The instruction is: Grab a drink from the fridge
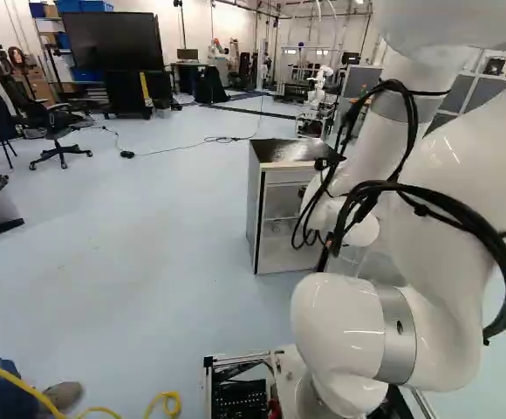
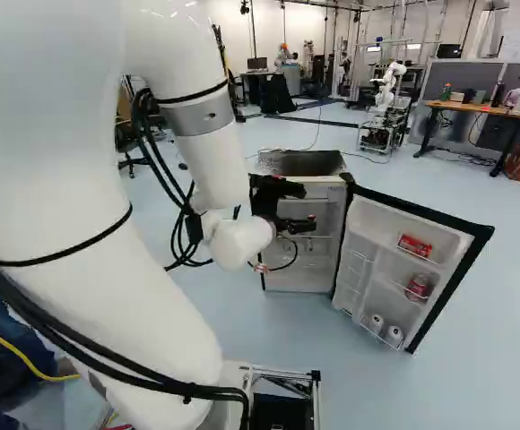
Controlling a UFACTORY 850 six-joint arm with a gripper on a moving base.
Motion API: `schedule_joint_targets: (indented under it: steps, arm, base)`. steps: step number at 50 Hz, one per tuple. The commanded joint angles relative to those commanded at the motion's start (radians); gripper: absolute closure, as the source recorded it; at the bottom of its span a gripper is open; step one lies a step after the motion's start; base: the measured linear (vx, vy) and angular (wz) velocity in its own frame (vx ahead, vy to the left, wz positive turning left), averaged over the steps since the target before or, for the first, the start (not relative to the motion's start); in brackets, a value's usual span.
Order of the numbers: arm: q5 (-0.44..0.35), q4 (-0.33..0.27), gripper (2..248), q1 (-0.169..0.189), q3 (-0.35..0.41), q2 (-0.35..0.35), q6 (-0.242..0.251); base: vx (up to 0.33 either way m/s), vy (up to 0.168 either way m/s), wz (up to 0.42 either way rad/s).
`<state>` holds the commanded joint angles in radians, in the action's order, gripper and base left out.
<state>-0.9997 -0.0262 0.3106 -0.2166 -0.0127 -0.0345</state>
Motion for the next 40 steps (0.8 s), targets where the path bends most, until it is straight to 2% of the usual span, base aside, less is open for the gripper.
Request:
schedule_joint_targets:
  steps: [22,40]
  arm:
    - [0.065,0.013,3,-0.158,0.066,0.149,0.018]
    - [0.100,0.021,3,-0.245,0.102,0.230,0.027]
  base:
    - [0.000,0.000,0.000]
    - [0.000,0.000,0.000]
